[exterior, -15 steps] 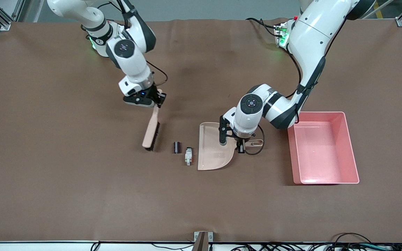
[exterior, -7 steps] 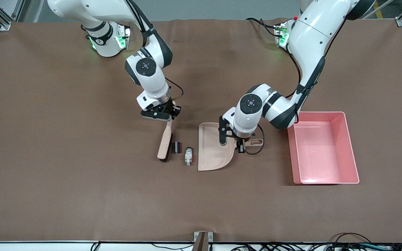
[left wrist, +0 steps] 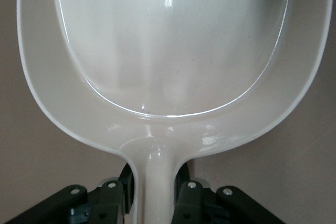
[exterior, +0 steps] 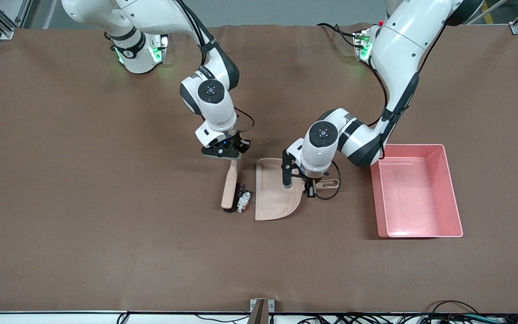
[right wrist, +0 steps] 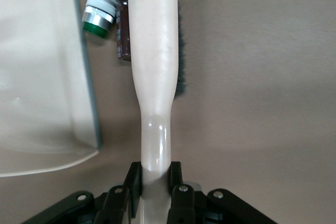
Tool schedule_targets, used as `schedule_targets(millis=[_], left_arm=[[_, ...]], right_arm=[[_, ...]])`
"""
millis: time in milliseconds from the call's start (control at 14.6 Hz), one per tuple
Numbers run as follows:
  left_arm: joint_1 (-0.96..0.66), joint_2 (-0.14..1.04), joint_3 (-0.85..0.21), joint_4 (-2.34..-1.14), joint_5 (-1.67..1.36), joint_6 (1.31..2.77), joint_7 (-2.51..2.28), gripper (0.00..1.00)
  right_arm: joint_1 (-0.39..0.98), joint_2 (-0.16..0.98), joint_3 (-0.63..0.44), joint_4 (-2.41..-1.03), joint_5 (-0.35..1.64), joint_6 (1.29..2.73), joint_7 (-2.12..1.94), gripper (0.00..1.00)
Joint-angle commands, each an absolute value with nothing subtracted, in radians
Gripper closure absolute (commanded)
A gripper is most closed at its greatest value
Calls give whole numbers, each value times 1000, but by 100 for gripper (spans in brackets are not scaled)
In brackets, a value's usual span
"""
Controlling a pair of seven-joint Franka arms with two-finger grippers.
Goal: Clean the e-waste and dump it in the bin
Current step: 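Sweep the capacitor and switch into the dustpan with the right gripper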
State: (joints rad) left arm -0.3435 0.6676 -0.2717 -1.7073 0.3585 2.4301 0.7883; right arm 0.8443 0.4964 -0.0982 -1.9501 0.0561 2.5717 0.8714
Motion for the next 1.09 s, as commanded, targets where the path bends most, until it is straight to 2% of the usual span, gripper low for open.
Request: schedule_targets(millis=[0,479,752,1026], left_arm=[[-359,696,-267,-1677,380,2416,769,86],[-359,701,-267,-1677,387,2416,767,86],[-356,699,-268,-1675,408,2416,767,87],[-357,699,-268,-1675,408,2416,767,87]], right_arm=[[865,552,-95,-1861,74,2554,885,100],[914,643,-58,-1655,195,2548,905,100],[917,643,-58,-1641,195,2525,969,100],[908,631,-60,-1591,195,2387,980,100]])
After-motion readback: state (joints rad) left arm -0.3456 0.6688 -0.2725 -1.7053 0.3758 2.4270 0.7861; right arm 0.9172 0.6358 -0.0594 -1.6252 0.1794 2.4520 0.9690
